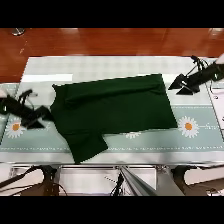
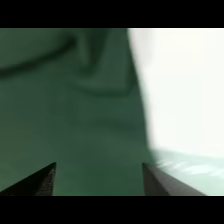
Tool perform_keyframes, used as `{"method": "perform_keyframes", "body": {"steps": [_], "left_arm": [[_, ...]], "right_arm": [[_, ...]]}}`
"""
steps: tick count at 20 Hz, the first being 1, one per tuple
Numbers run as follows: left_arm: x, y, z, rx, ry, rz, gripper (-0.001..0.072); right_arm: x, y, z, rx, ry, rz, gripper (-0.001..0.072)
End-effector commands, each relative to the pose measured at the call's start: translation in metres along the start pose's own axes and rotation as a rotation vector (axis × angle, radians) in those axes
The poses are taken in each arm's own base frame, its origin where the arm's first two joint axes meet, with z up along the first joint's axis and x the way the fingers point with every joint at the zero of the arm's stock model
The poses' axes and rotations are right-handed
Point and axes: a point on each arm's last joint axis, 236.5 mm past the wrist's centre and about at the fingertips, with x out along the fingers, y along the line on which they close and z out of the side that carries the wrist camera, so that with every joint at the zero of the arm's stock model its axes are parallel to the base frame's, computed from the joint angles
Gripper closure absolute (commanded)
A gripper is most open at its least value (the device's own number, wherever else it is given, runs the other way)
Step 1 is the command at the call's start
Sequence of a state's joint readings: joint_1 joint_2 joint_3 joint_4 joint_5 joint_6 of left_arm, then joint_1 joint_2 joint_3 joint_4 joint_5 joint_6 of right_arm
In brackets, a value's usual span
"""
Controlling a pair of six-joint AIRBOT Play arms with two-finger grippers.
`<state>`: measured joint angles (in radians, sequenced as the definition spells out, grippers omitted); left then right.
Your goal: Fold the shirts.
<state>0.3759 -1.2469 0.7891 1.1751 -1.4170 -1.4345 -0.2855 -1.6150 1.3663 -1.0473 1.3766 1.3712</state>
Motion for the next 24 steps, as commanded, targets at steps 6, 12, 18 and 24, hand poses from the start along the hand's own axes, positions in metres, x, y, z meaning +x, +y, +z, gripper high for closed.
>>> {"method": "perform_keyframes", "body": {"steps": [6,12,18,24], "left_arm": [[0.053,-0.035,-0.067,-0.101,-0.079,-0.296,0.0003],[0.074,-0.060,-0.060,-0.005,-0.123,-0.249,0.0003],[0.090,-0.069,-0.063,0.035,-0.114,-0.236,0.0284],[0.086,-0.077,-0.047,0.038,-0.182,-0.268,0.0671]], "right_arm": [[0.018,0.043,-0.086,0.073,-0.227,0.244,0.0087],[0.004,0.055,-0.083,0.066,-0.272,0.274,0.0087],[-0.053,-0.023,-0.066,0.229,-0.388,0.194,0.0087],[-0.015,-0.101,-0.163,0.446,-0.087,-0.061,0.0088]]}}
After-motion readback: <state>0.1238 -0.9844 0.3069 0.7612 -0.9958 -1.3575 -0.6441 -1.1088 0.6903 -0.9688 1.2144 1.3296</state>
